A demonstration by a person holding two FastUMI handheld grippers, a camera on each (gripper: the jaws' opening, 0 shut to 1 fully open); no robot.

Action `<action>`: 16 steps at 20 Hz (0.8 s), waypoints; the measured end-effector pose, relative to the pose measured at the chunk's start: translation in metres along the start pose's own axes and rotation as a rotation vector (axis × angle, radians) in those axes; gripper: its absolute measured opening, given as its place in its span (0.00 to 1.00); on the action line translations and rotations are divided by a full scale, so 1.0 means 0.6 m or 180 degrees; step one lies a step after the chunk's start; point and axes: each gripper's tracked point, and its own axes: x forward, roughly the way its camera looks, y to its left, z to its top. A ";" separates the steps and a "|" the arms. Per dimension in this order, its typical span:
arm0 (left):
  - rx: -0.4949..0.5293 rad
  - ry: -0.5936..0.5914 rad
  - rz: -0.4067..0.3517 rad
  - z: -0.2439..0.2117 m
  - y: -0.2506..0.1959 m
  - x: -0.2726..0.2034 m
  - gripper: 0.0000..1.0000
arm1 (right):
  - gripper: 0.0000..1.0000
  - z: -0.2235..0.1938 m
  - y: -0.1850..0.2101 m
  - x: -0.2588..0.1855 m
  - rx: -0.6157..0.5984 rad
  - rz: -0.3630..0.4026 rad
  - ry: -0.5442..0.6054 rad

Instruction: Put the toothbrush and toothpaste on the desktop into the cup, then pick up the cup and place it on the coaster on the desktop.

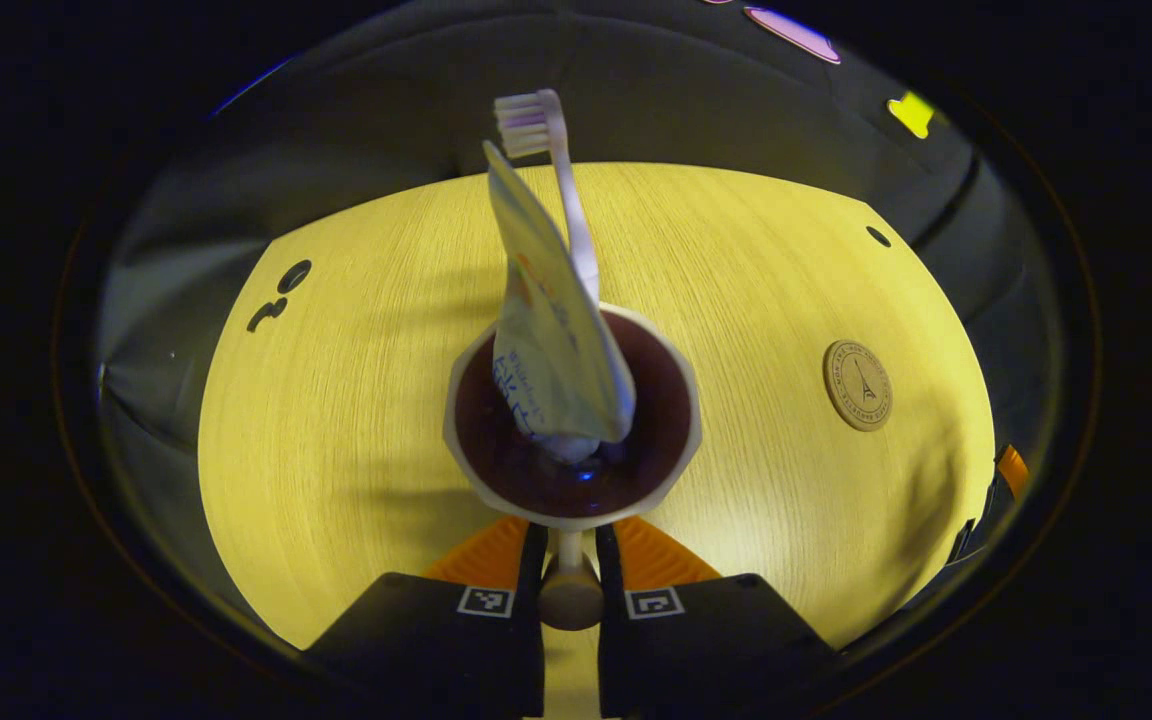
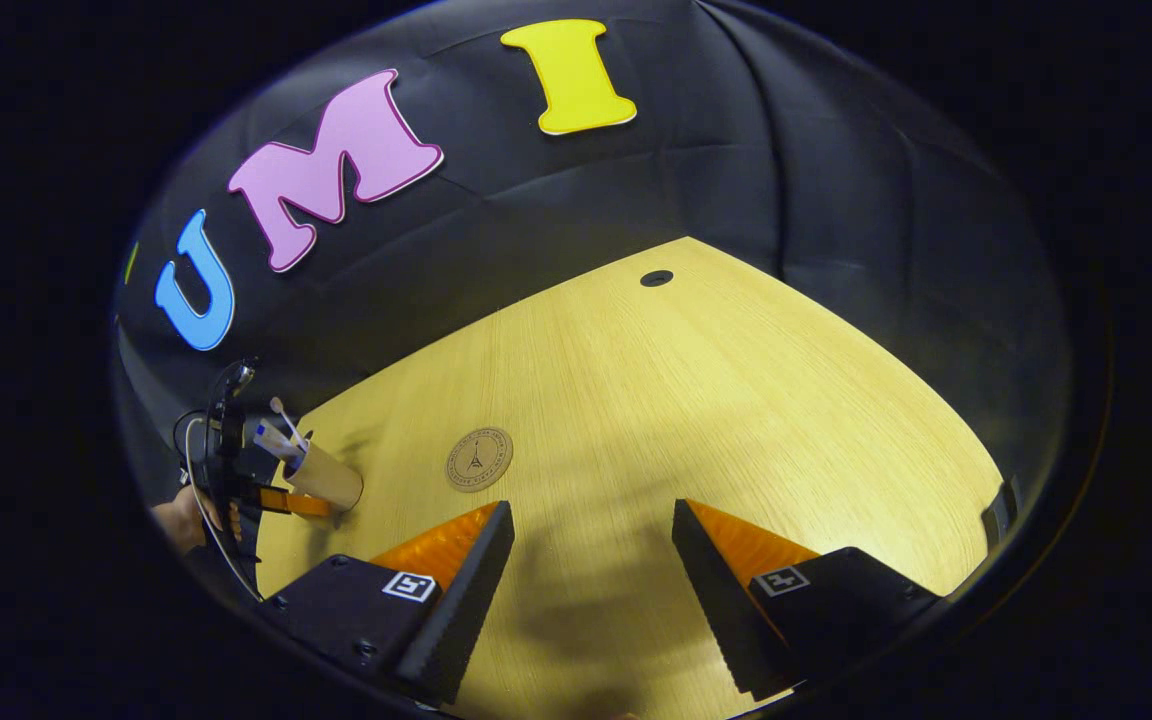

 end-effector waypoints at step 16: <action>0.0814 -0.0262 -0.0629 0.103 -0.260 -0.059 0.25 | 0.98 0.012 0.012 -0.002 0.0035 0.0095 -0.0062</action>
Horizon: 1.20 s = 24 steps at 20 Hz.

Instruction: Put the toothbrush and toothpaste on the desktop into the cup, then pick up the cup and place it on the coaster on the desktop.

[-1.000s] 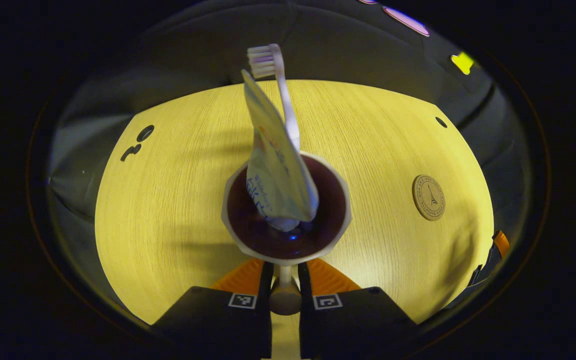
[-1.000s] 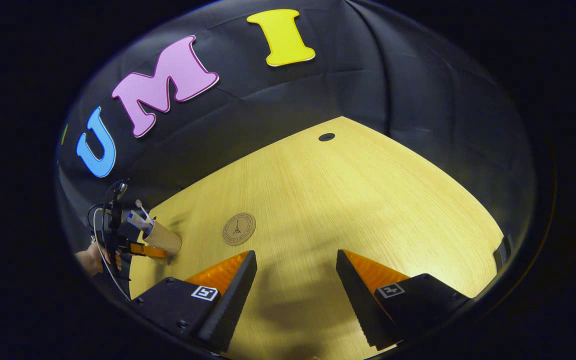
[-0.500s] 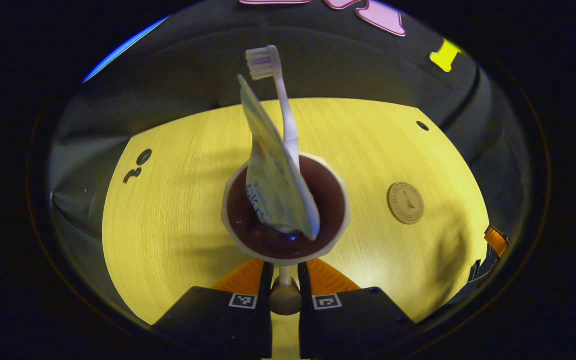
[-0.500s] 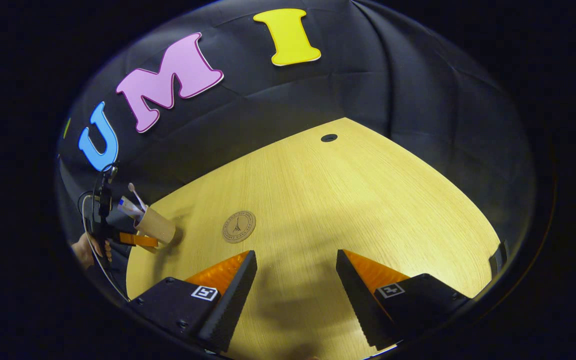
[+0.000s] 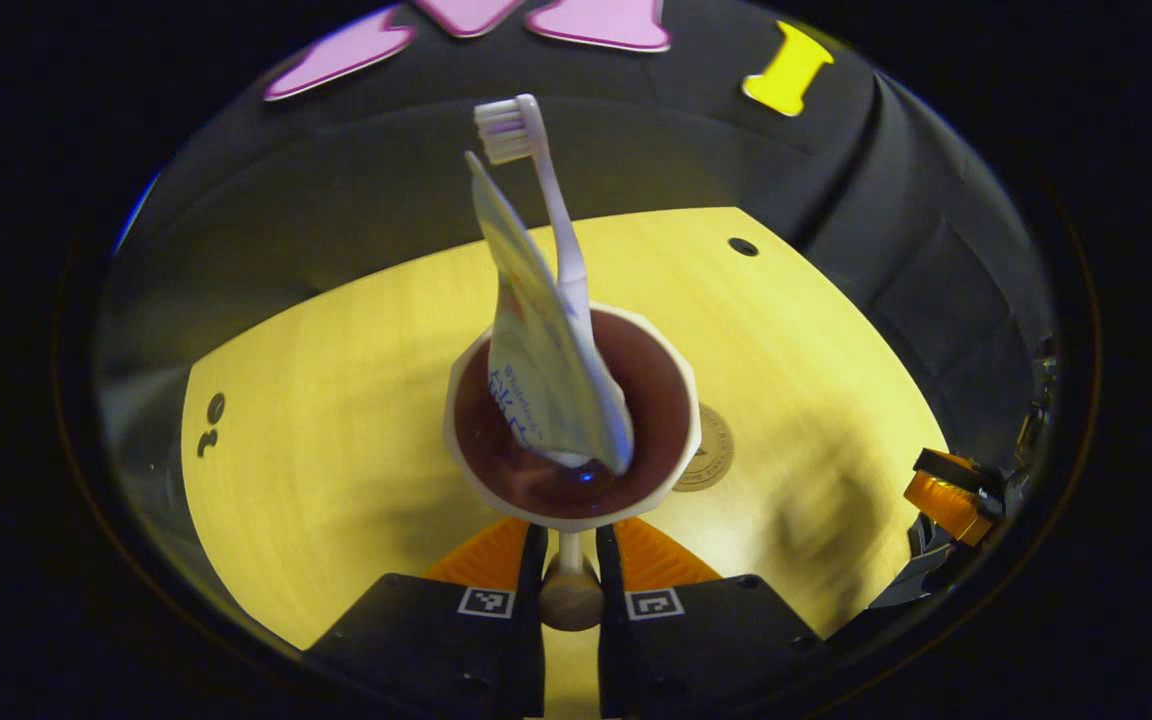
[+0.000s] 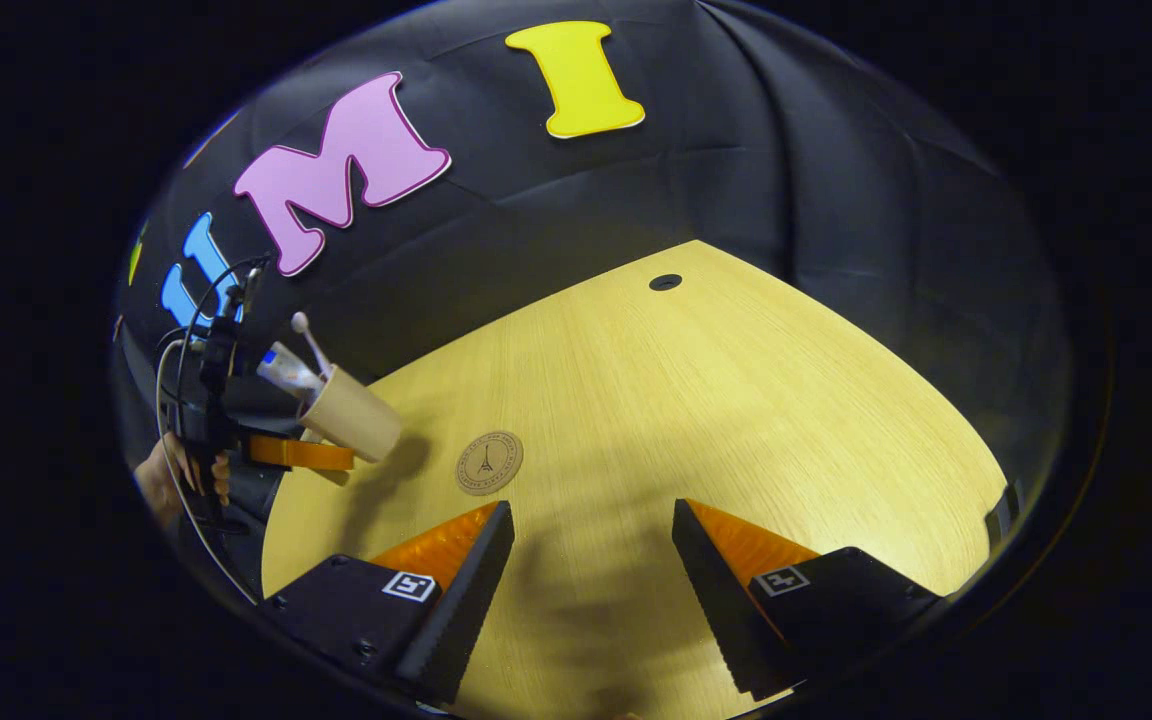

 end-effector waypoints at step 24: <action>0.0501 0.0331 0.0003 -0.006 -0.104 0.093 0.32 | 0.98 -0.026 -0.010 -0.022 0.0068 0.0023 0.0067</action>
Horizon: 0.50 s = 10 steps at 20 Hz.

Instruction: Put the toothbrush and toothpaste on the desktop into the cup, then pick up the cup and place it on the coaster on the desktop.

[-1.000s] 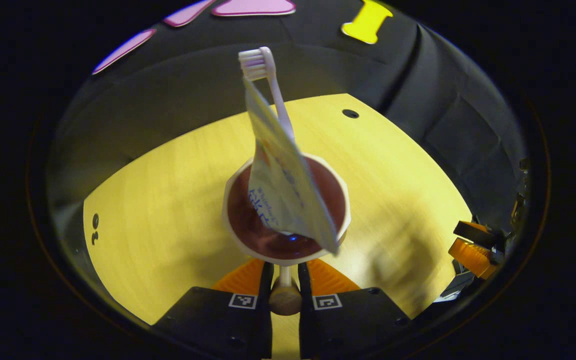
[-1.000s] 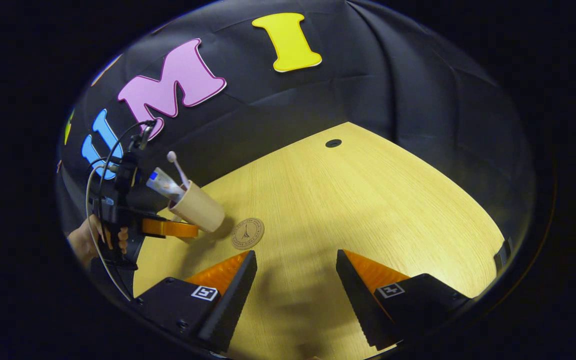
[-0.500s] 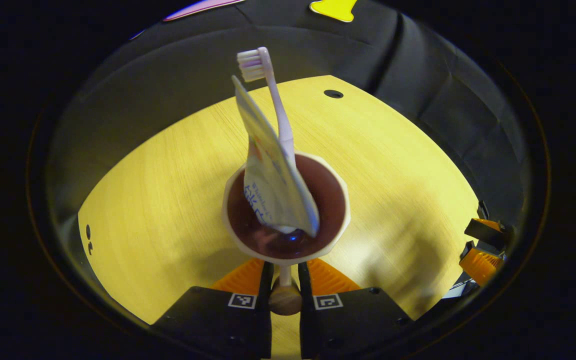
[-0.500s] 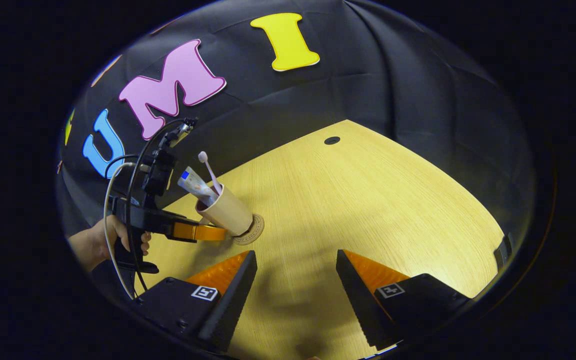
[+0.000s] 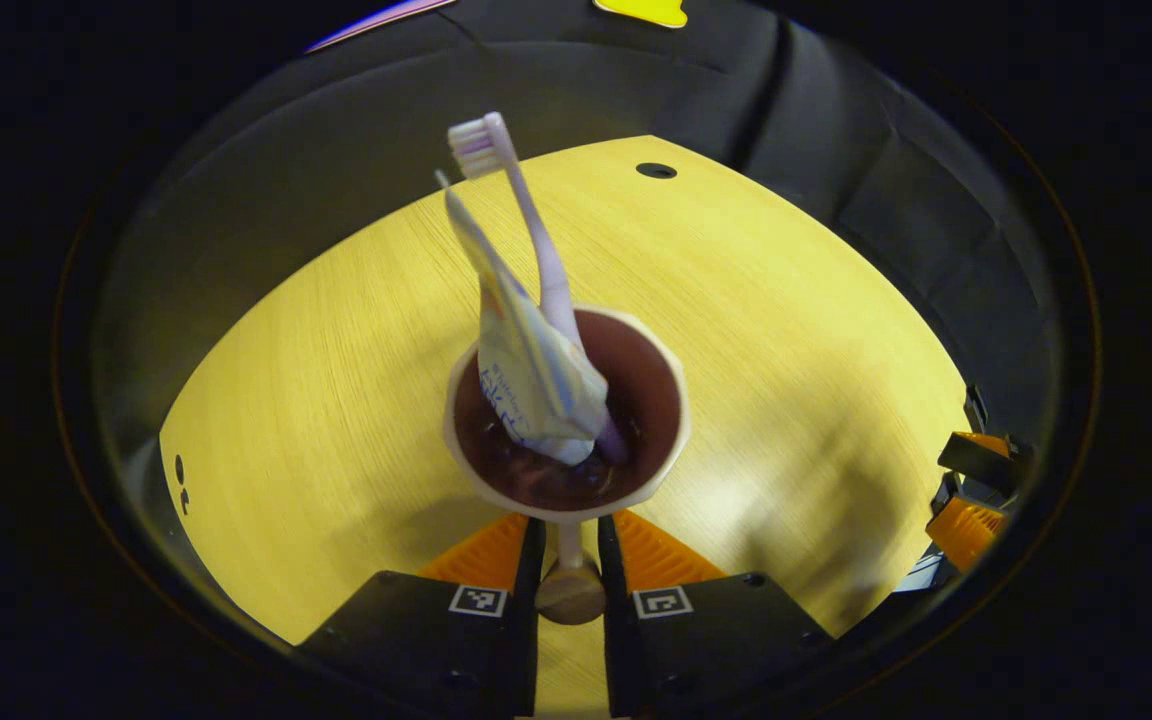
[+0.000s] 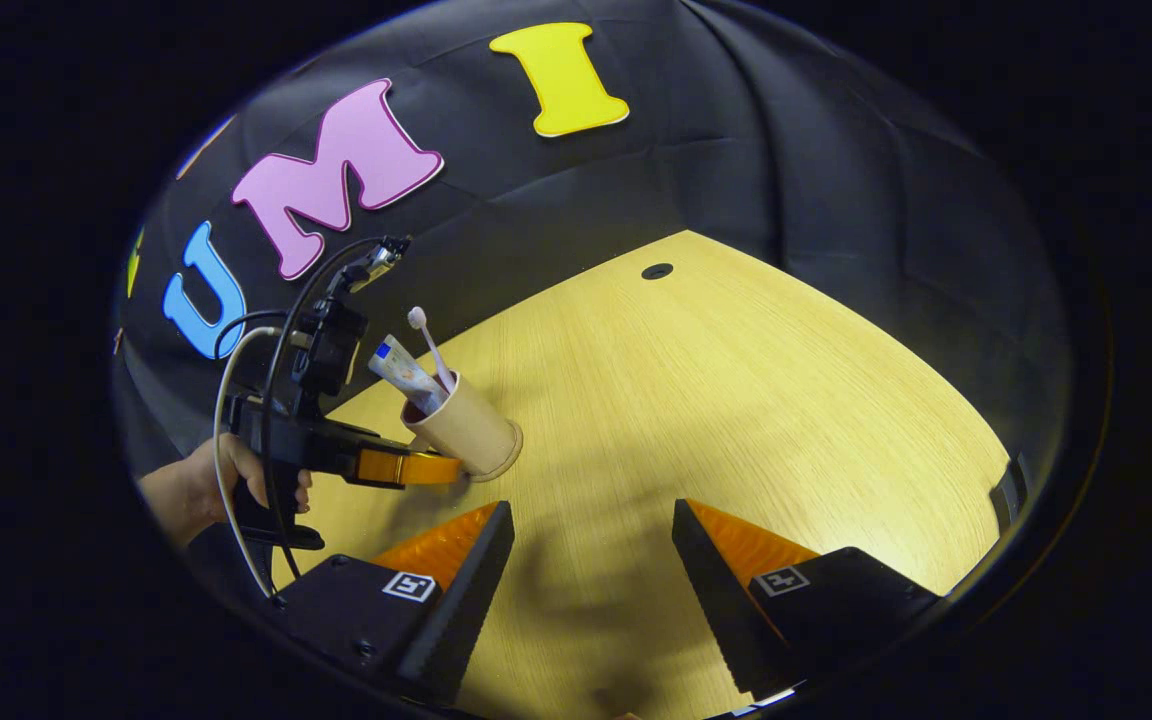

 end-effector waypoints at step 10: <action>-0.0367 -0.0697 0.0254 -0.033 0.049 -0.101 0.98 | 0.98 0.006 0.021 -0.016 -0.0180 0.0068 -0.0035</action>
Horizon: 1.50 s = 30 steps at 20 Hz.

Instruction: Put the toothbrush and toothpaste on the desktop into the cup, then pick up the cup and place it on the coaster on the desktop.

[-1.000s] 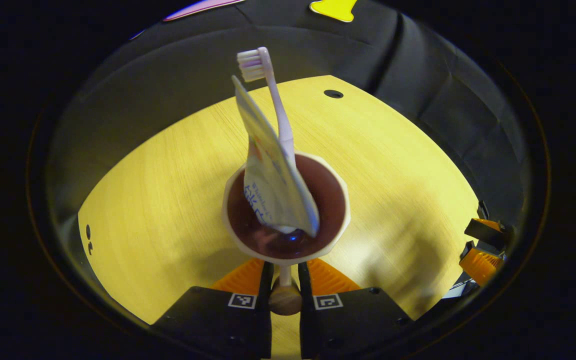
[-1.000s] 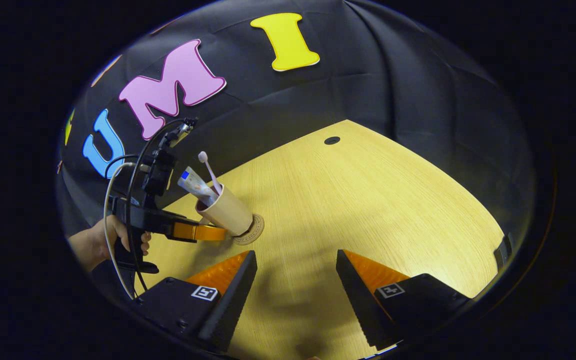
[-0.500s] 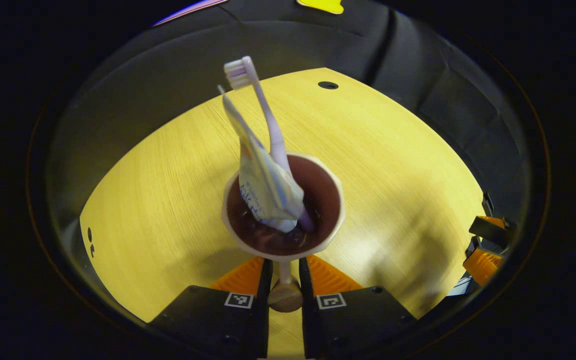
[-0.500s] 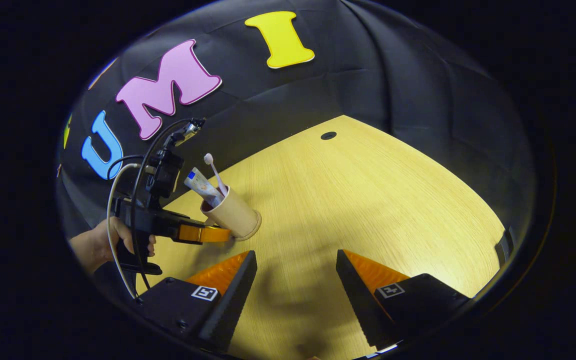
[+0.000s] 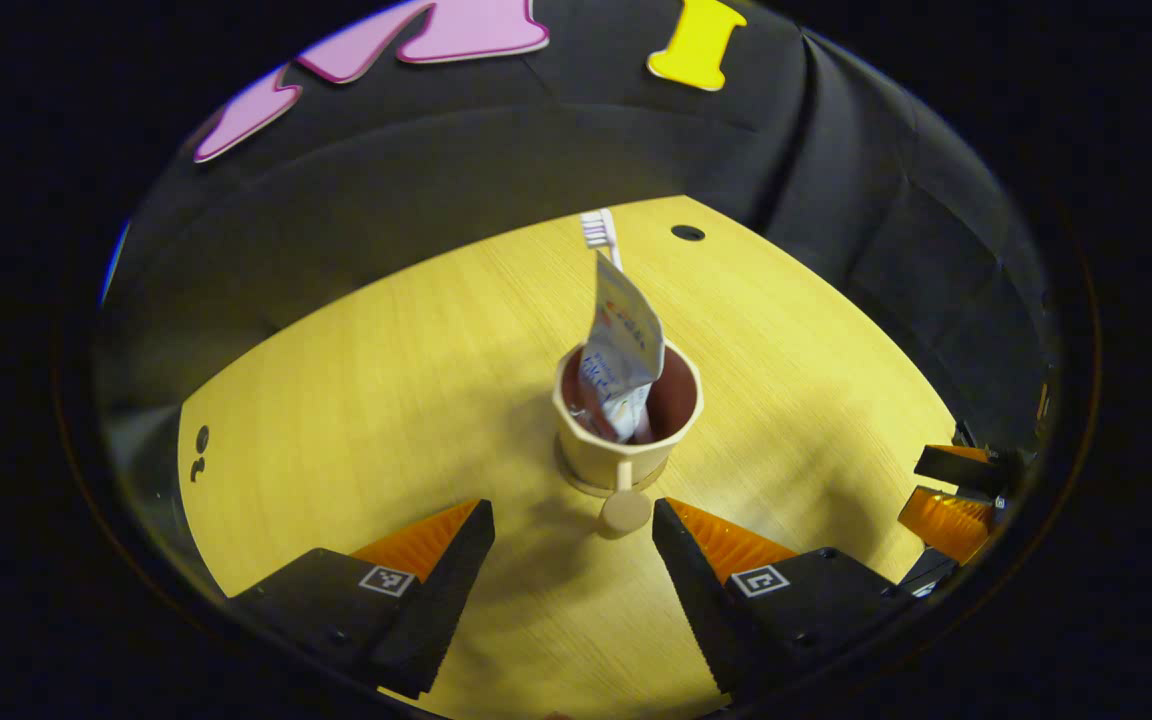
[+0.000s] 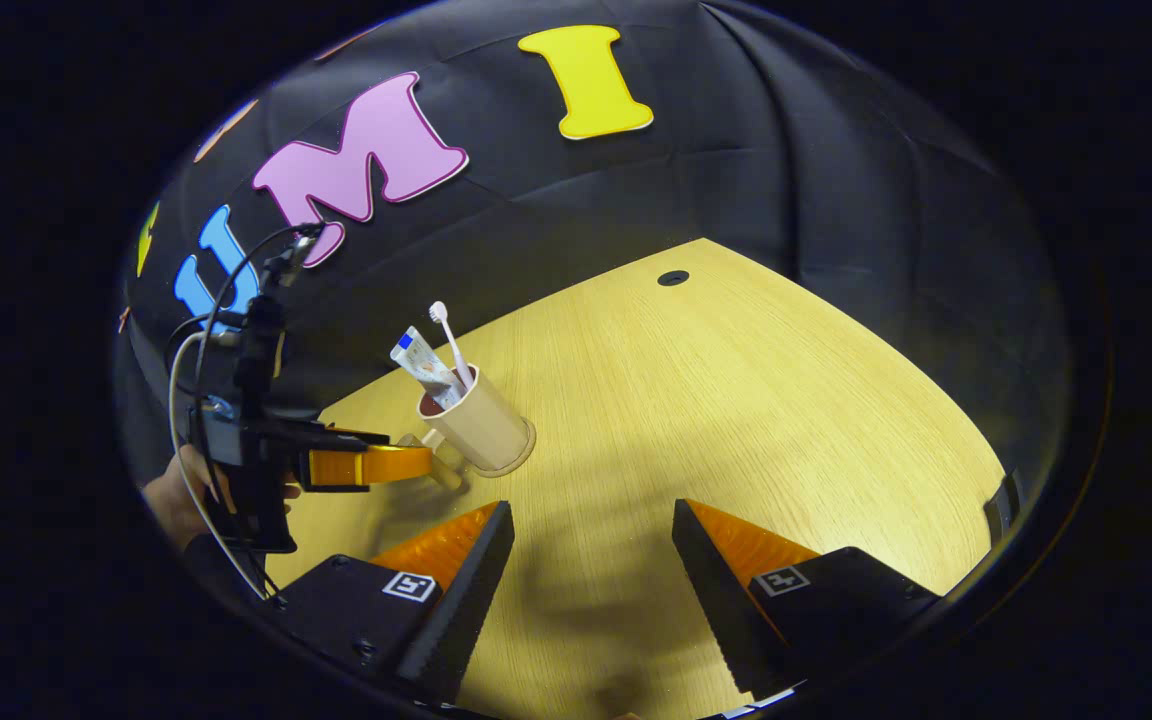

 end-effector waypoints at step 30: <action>-0.0996 -0.2333 0.0704 -0.231 0.011 -0.572 0.98 | 0.98 -0.052 0.281 -0.289 -0.1055 0.0385 -0.0780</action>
